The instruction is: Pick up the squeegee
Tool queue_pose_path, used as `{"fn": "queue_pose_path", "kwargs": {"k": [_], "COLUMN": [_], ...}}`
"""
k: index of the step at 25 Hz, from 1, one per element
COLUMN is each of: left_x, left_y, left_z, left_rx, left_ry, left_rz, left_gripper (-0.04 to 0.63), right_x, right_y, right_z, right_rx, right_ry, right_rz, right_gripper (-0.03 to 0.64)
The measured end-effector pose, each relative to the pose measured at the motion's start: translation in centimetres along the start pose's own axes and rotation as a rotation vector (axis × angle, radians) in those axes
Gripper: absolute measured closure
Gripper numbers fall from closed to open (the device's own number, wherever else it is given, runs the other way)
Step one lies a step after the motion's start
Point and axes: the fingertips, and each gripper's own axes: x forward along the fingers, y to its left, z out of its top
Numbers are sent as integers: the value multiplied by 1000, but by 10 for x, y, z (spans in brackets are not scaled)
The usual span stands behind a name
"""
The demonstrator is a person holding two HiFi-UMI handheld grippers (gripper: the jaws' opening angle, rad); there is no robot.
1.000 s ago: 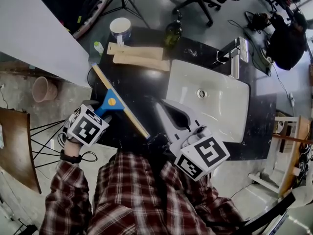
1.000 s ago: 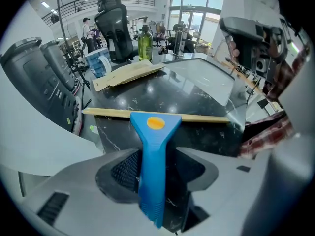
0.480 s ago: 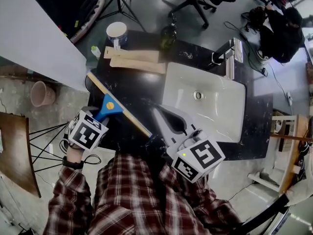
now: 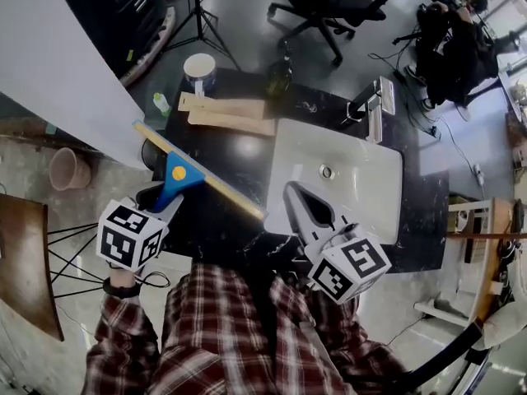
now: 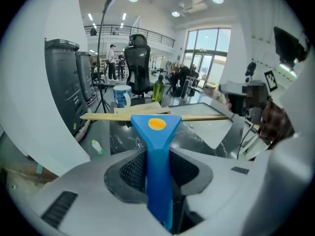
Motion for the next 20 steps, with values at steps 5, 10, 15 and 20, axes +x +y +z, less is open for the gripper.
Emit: {"fn": "queue_pose_path", "kwargs": {"k": [5,10,15,20], "left_x": [-28,-69,-99,-99], "left_y": [-18,-43,-77,-95], "left_z": [53,116,158,173], "left_rx": [-43,-43,-54,-65], "left_ry": [-255,-547,-745,-790], "left_rz": [-85,-151,-236,-268], "left_gripper": [456,456,455,456], "right_x": [-15,-21,-21,-24], "right_y": [-16,-19,-12,-5], "right_z": [13,28,34,38], "right_rx": [-26,-79,-111,-121], "right_ry": [-27,-44,-59,-80], "right_rz": [-55,-92,-100,-87], "right_gripper": [606,604,604,604]}}
